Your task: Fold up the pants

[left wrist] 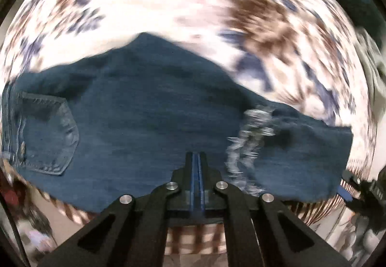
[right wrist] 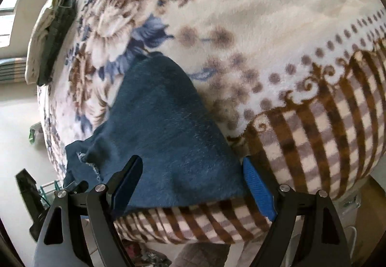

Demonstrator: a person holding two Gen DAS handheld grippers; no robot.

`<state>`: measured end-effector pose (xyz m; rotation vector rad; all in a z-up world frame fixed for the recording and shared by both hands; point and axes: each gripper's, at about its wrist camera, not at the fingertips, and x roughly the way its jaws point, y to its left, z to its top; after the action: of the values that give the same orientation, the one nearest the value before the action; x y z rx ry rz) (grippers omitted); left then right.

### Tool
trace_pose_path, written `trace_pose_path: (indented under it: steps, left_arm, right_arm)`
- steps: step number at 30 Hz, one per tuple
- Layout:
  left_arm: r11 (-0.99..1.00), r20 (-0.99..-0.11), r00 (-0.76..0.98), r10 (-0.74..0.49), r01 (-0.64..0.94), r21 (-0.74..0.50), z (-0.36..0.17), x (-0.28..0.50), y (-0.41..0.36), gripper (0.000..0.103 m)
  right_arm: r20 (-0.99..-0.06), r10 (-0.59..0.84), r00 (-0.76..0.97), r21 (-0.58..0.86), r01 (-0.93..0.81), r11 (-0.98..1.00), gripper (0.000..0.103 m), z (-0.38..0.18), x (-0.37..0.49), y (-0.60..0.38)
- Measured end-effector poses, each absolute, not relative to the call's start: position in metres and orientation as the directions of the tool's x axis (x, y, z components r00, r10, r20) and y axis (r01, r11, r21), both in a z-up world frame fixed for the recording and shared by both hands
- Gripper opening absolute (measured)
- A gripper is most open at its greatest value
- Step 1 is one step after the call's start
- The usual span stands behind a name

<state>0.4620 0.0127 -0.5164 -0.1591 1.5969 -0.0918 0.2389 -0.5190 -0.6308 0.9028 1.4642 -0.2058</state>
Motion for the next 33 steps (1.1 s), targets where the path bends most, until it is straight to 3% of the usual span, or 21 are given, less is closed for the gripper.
trace_pose_path:
  steps: [3, 5, 6, 7, 10, 15, 18, 21, 26, 33]
  left_arm:
    - [0.890, -0.907, -0.051, -0.418, -0.222, -0.397, -0.527, 0.457, 0.042, 0.004]
    - [0.807, -0.836, -0.069, -0.545, -0.316, -0.500, -0.540, 0.456, 0.045, 0.020]
    - [0.770, -0.808, -0.077, -0.584, -0.368, -0.521, -0.549, 0.453, 0.043, 0.034]
    - [0.730, -0.777, -0.079, -0.625, -0.412, -0.545, -0.557, 0.447, 0.038, 0.038]
    - [0.654, -0.713, -0.090, -0.695, -0.489, -0.577, -0.576, 0.434, 0.032, 0.038]
    - [0.626, -0.696, -0.070, -0.715, -0.506, -0.593, -0.593, 0.435, 0.015, 0.044]
    - [0.645, -0.696, -0.076, -0.714, -0.459, -0.611, -0.589, 0.447, -0.004, 0.042]
    - [0.765, -0.781, -0.065, -0.621, -0.266, -0.586, -0.568, 0.456, -0.030, 0.006]
    - [0.852, -0.867, 0.045, -0.497, -0.166, -0.497, -0.533, 0.452, -0.022, 0.004]
    - [0.898, -0.935, 0.112, -0.336, -0.262, -0.354, -0.527, 0.433, 0.076, 0.004]
  right_arm:
    - [-0.908, 0.395, 0.143, 0.395, 0.608, 0.689, 0.087, -0.625, 0.240, -0.518]
    - [-0.911, 0.393, 0.129, 0.386, 0.603, 0.698, 0.087, -0.624, 0.243, -0.515]
    - [-0.913, 0.388, 0.126, 0.381, 0.603, 0.701, 0.087, -0.624, 0.243, -0.514]
    - [-0.917, 0.381, 0.121, 0.372, 0.605, 0.704, 0.087, -0.624, 0.243, -0.512]
    - [-0.922, 0.368, 0.118, 0.358, 0.619, 0.699, 0.087, -0.627, 0.242, -0.510]
    - [-0.924, 0.365, 0.117, 0.351, 0.640, 0.684, 0.087, -0.632, 0.243, -0.512]
    - [-0.925, 0.362, 0.115, 0.347, 0.643, 0.683, 0.087, -0.633, 0.243, -0.513]
    - [-0.929, 0.353, 0.109, 0.336, 0.646, 0.686, 0.087, -0.635, 0.242, -0.512]
    - [-0.918, 0.376, 0.127, 0.363, 0.653, 0.665, 0.087, -0.628, 0.237, -0.512]
    - [-0.903, 0.401, 0.153, 0.406, 0.610, 0.680, 0.087, -0.606, 0.237, -0.504]
